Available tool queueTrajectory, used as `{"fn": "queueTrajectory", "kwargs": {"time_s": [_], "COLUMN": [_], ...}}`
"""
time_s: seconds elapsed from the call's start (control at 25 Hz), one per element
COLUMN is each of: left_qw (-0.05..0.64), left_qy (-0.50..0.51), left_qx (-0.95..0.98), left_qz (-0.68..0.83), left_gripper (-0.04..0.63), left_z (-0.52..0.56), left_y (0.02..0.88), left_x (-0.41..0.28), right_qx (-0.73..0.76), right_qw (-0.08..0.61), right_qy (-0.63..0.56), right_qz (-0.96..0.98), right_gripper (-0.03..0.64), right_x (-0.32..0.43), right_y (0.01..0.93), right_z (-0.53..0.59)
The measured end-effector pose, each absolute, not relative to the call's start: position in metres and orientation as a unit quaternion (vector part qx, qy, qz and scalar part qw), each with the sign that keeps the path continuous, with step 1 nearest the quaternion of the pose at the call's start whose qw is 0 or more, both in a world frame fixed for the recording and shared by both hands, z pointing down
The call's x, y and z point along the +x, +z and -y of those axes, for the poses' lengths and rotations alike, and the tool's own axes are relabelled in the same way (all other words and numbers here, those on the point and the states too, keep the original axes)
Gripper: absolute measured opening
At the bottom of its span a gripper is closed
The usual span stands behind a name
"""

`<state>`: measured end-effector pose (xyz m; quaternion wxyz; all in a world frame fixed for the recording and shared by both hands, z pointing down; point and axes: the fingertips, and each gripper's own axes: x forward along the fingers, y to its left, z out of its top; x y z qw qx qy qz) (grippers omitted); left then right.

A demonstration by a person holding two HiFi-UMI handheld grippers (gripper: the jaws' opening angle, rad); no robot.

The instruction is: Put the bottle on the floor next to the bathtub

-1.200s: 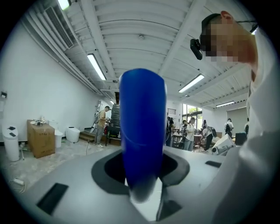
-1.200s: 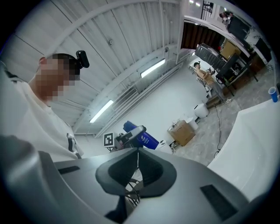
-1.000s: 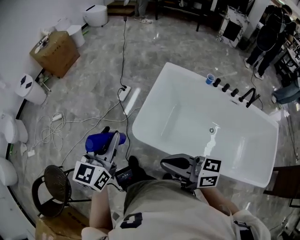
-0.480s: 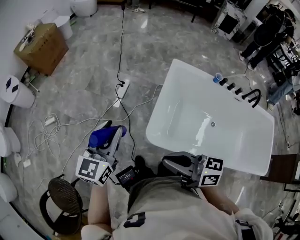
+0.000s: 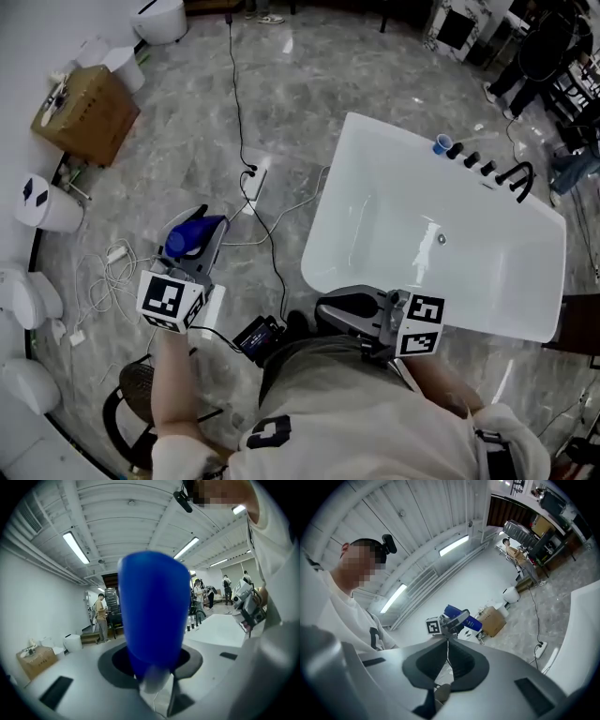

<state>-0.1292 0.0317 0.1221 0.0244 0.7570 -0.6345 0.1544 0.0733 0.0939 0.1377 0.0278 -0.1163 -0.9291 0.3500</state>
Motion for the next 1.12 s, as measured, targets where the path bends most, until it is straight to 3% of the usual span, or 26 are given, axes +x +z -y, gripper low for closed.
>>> {"fn": "queueTrajectory", "kwargs": {"time_s": [0.32, 0.52, 0.88, 1.12], "left_qw": [0.054, 0.081, 0.134, 0.145], "left_qy": [0.189, 0.227, 0.16, 0.13], "left_qx": [0.759, 0.767, 0.809, 0.826], "left_qz": [0.621, 0.595, 0.549, 0.529], "left_gripper": [0.186, 0.186, 0.186, 0.186], "left_z": [-0.034, -0.031, 0.014, 0.074], "left_y": [0.149, 0.186, 0.267, 0.306], "left_x": [-0.156, -0.217, -0.34, -0.351], "right_qx": [-0.117, -0.083, 0.021, 0.096], "right_qw": [0.029, 0.029, 0.038, 0.047], "right_qy": [0.355, 0.356, 0.387, 0.392], "right_qz": [0.927, 0.93, 0.921, 0.913], "right_gripper": [0.028, 0.028, 0.028, 0.028], "right_x": [0.056, 0.011, -0.142, -0.168], "right_y": [0.156, 0.163, 0.197, 0.213], "right_z": [-0.076, -0.057, -0.04, -0.039]}}
